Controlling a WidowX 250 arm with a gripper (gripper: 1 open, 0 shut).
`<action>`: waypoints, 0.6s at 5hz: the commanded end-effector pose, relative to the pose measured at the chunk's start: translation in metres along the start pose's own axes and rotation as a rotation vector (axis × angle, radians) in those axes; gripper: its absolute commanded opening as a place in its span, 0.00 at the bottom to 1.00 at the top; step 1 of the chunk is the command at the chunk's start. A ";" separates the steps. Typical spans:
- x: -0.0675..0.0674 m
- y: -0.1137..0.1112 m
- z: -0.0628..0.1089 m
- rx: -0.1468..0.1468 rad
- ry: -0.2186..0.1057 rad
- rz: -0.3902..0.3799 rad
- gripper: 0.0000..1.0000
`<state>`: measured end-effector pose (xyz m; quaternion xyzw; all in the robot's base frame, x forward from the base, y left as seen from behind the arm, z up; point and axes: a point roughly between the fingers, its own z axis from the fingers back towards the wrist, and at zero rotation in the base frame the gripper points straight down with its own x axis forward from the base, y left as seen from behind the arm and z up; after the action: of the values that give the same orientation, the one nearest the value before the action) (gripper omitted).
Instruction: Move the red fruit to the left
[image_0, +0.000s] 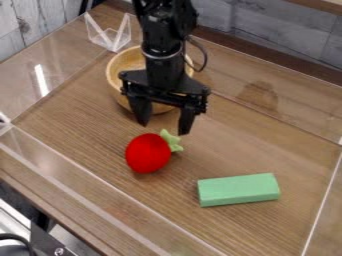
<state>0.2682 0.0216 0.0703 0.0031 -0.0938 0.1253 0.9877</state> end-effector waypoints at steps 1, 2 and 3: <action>0.004 -0.009 0.011 -0.018 -0.063 -0.064 1.00; 0.002 -0.014 0.012 -0.023 -0.065 -0.102 1.00; 0.008 -0.010 0.011 -0.020 -0.064 -0.108 1.00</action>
<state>0.2672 0.0113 0.0703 0.0022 -0.1028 0.0716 0.9921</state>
